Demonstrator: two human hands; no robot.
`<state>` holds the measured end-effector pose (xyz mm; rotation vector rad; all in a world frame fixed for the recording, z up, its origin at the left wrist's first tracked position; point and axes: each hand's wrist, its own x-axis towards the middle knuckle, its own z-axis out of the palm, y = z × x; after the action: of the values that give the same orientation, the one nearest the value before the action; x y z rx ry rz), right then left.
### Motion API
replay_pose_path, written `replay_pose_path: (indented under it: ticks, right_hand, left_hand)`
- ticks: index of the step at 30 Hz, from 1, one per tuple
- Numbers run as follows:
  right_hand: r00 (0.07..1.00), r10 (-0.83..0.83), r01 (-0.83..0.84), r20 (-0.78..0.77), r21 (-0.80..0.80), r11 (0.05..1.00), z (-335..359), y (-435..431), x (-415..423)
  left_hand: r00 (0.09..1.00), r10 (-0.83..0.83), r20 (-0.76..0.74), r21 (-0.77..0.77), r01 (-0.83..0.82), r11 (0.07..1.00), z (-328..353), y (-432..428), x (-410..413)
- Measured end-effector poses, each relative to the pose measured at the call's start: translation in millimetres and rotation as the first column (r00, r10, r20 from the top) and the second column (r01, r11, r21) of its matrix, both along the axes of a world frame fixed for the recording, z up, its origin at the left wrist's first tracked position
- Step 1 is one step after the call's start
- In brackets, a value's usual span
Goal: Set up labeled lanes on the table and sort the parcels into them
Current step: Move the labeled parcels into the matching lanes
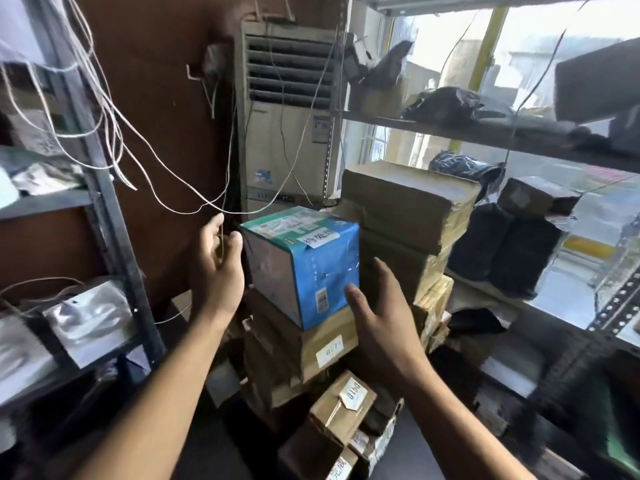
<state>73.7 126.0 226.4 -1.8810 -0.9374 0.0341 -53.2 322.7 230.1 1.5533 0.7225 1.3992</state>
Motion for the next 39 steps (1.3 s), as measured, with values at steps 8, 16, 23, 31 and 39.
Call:
replay_pose_path:
  ticks: [8,16,23,31,39]
  right_hand:
    - [0.995,0.033,-0.039,-0.092,-0.062,0.997,-22,39,-18]
    - [1.0,0.028,-0.027,0.006,-0.17,0.985,-37,53,-8]
    - [0.999,0.041,-0.037,0.033,-0.125,0.991,-41,53,-2]
    - [0.996,0.028,-0.022,0.088,-0.077,0.997,-34,53,0]
    - [0.994,0.041,-0.031,0.105,-0.093,0.995,-31,52,-6]
  left_hand:
    - [0.945,-0.321,-0.064,-0.29,0.29,0.912,-26,48,28]
    - [0.93,-0.362,-0.068,-0.312,0.325,0.893,-70,85,42]
    - [0.943,-0.33,-0.049,-0.236,0.31,0.921,-42,58,42]
    - [0.929,-0.37,-0.001,-0.196,0.363,0.911,-26,48,46]
    - [0.934,-0.355,-0.032,-0.182,0.344,0.921,-22,44,35]
